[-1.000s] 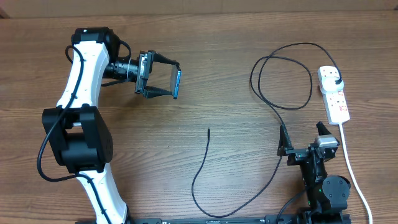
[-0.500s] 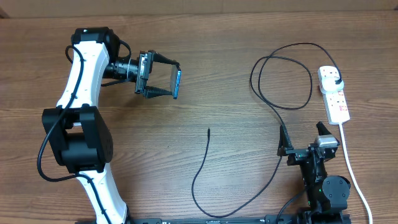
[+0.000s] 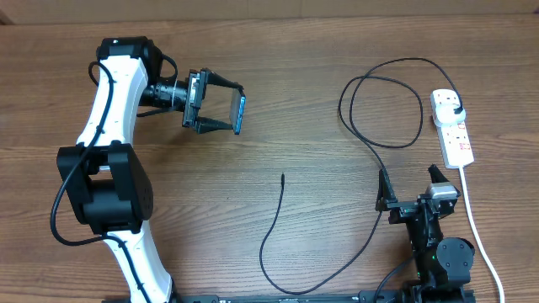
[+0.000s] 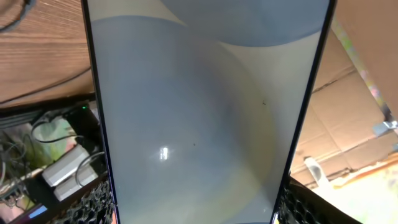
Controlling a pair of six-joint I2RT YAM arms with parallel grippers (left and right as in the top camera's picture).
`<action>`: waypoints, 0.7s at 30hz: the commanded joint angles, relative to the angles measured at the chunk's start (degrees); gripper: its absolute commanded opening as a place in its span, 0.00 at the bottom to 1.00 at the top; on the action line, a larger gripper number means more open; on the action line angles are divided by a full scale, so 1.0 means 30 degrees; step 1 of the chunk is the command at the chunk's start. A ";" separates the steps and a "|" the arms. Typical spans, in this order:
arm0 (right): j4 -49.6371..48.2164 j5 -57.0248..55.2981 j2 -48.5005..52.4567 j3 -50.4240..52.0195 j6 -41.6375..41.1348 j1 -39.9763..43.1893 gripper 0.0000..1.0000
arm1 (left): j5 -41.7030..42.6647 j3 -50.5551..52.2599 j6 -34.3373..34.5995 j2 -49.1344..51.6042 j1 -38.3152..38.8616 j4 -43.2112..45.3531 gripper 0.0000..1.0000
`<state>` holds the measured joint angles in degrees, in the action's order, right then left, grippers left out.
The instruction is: Plug charger to phone and switch on socket
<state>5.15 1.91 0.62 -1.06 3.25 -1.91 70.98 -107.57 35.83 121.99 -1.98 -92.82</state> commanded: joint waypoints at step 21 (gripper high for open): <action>-0.0109 -0.0182 -0.0160 0.0197 0.0080 -0.0109 1.00 | -0.2790 -0.0517 0.0211 -0.0131 0.0058 0.1472 0.04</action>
<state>5.15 1.91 0.62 -1.06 3.22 -1.93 61.56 -107.57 36.07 121.99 -1.98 -88.95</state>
